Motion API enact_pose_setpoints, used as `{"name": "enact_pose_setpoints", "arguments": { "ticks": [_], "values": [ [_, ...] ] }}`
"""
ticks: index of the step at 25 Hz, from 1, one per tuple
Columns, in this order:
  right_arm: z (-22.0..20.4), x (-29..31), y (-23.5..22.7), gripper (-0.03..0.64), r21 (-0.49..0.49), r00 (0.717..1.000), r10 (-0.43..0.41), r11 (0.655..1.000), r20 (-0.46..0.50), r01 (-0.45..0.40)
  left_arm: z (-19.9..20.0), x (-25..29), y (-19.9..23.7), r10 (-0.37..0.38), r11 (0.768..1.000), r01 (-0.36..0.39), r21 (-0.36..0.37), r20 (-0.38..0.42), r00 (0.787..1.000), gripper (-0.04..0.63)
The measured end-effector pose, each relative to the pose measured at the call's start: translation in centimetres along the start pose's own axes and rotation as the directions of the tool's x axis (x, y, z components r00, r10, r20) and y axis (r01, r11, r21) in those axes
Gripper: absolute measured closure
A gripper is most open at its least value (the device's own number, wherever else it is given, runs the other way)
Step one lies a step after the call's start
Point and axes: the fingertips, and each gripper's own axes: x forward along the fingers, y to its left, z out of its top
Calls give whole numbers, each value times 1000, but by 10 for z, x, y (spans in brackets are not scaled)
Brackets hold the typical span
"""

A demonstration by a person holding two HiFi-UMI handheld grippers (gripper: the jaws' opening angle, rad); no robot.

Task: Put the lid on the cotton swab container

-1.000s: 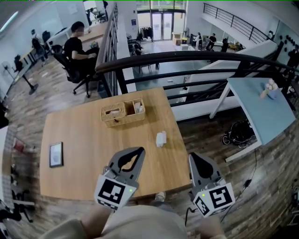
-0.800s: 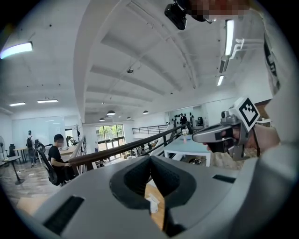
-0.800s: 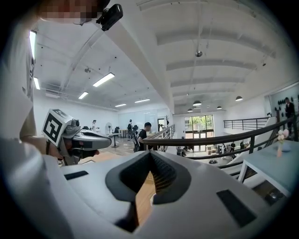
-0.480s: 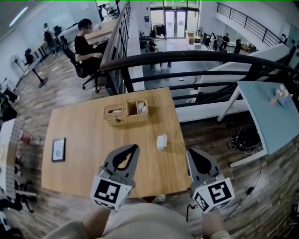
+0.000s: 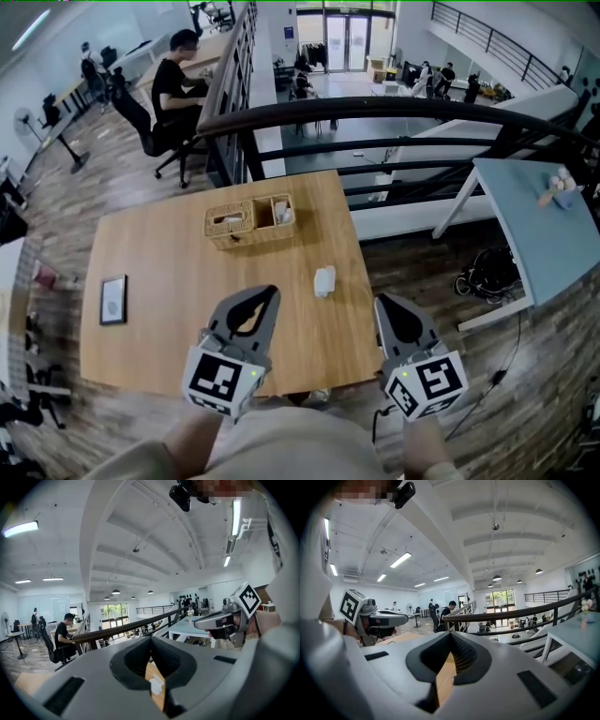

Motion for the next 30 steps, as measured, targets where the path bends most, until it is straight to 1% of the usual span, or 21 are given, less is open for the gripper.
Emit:
{"name": "enact_pose_setpoints", "arguments": {
  "ticks": [4,7,10,14,17,20,22,26,30],
  "values": [
    [-5,13,-8,592,16,1000,-21,1000,-9,21,-3,11,7,-18,1000,18,7,-5,1000,572],
    [-12,34,-14,592,15,1000,-7,1000,-16,7,-12,25,18,-24,1000,24,5,-16,1000,572],
    [-28,57,-18,592,19,999,10,1000,-39,-9,-25,38,29,-32,999,31,-27,-14,999,572],
    [-57,84,-32,592,15,995,-9,1000,-100,11,-48,54,37,-30,999,28,-40,-36,999,572],
    [-81,104,-39,592,32,989,-14,999,-145,19,-74,66,43,-43,998,40,-42,-80,996,572],
    [-112,121,-44,592,49,980,-14,998,-197,25,-107,80,45,-73,996,65,-64,-138,988,572],
    [-133,130,-48,592,58,973,-13,998,-231,27,-126,90,48,-76,995,64,-76,-167,983,572],
    [-170,147,-57,592,71,962,-10,997,-274,31,-160,107,57,-74,994,56,-91,-202,977,572],
    [-201,166,-65,592,71,955,-14,997,-296,36,-197,121,63,-75,994,54,-95,-232,970,572]
  ]
}}
